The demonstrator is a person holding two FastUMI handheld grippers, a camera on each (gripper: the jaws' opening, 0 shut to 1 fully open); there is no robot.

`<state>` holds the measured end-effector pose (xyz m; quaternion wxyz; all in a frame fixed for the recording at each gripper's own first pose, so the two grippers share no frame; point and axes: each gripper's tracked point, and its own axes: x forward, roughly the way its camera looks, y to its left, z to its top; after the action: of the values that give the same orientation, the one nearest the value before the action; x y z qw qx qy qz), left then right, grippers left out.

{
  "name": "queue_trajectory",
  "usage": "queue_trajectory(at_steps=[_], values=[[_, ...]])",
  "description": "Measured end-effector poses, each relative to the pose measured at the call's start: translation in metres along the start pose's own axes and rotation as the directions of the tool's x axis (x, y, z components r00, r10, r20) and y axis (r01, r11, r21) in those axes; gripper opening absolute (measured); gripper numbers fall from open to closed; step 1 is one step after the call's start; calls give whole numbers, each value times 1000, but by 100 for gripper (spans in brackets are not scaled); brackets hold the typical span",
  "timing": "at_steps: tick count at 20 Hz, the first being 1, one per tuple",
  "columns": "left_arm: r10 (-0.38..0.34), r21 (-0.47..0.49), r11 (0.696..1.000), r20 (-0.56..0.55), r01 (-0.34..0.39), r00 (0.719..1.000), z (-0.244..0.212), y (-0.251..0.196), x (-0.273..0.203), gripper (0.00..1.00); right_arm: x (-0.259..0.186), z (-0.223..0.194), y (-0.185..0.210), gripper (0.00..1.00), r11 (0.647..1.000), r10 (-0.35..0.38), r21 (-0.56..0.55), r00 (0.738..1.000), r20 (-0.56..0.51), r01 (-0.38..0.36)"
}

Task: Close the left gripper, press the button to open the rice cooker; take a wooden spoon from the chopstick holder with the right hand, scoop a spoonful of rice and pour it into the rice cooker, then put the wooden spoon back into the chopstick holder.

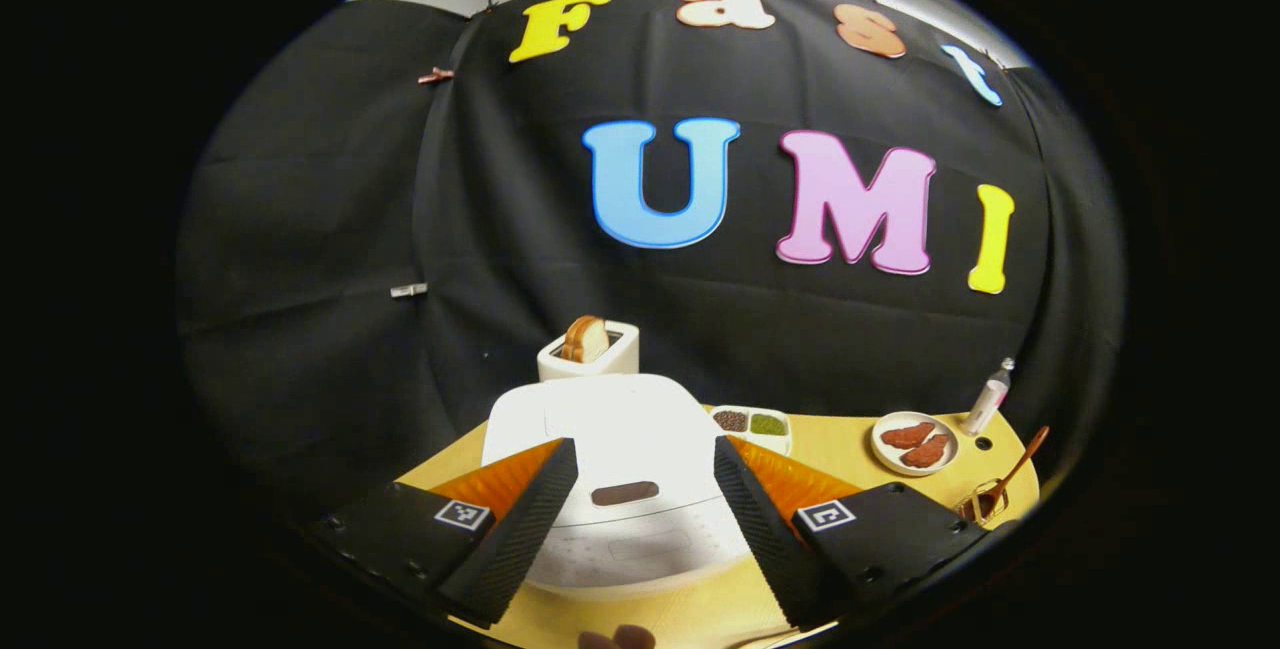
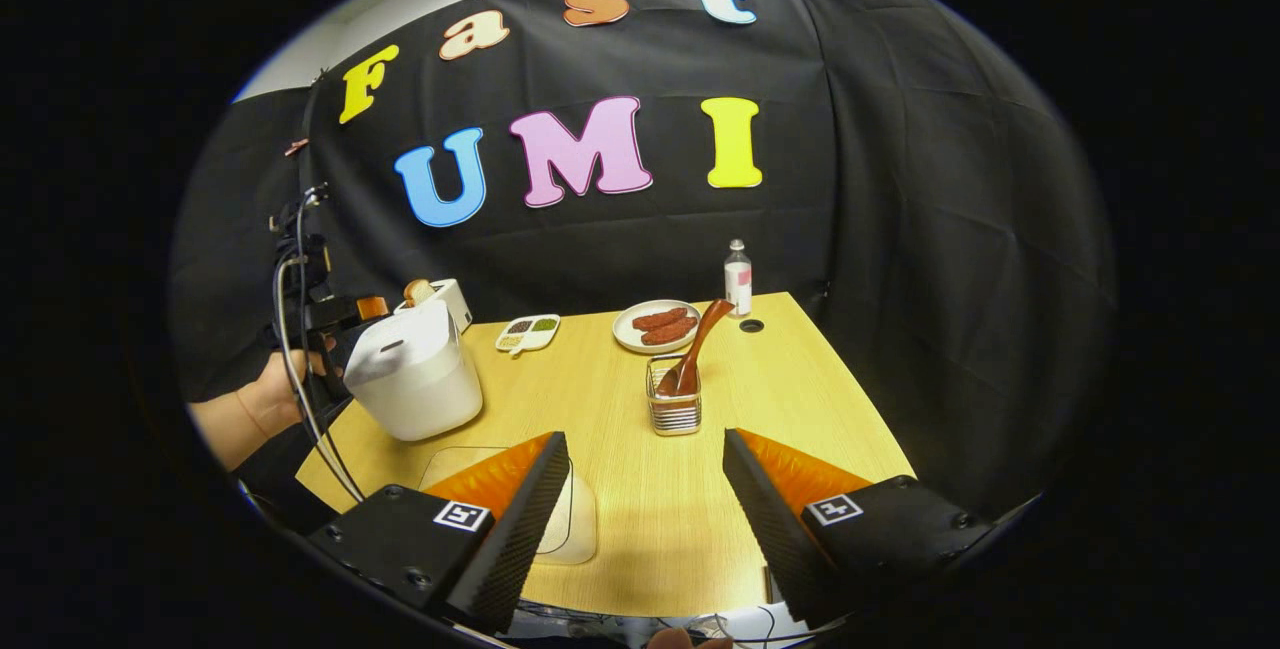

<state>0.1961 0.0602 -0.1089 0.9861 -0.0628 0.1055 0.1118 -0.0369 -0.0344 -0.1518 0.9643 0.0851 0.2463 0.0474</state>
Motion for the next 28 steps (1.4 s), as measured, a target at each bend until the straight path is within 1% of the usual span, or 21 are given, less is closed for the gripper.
queue_trajectory(at_steps=[1,5,9,12,16,19,23,28], values=[[-27,-3,1000,8,27,1000,4,-8,-12,95,0,5,1,99,1000,4,-1,1000,8,-4],[-95,10,995,66,94,993,23,-25,-67,95,3,23,4,99,1000,22,-23,999,38,-21],[-169,44,985,104,165,980,30,-40,-122,95,4,49,4,98,998,28,-59,996,90,-23],[-220,59,975,143,213,965,39,-50,-157,95,4,64,6,99,996,35,-91,991,131,-23],[-277,67,961,165,269,947,38,-62,-194,95,4,73,7,99,993,44,-112,986,160,-26],[-324,102,945,154,311,934,29,-72,-218,95,2,78,4,99,994,33,-106,983,179,-14],[-353,108,934,125,341,927,17,-75,-237,95,-5,88,6,99,995,29,-101,975,222,-7],[-344,84,938,108,336,933,12,-70,-239,95,-10,94,9,99,995,34,-103,968,249,-8]])
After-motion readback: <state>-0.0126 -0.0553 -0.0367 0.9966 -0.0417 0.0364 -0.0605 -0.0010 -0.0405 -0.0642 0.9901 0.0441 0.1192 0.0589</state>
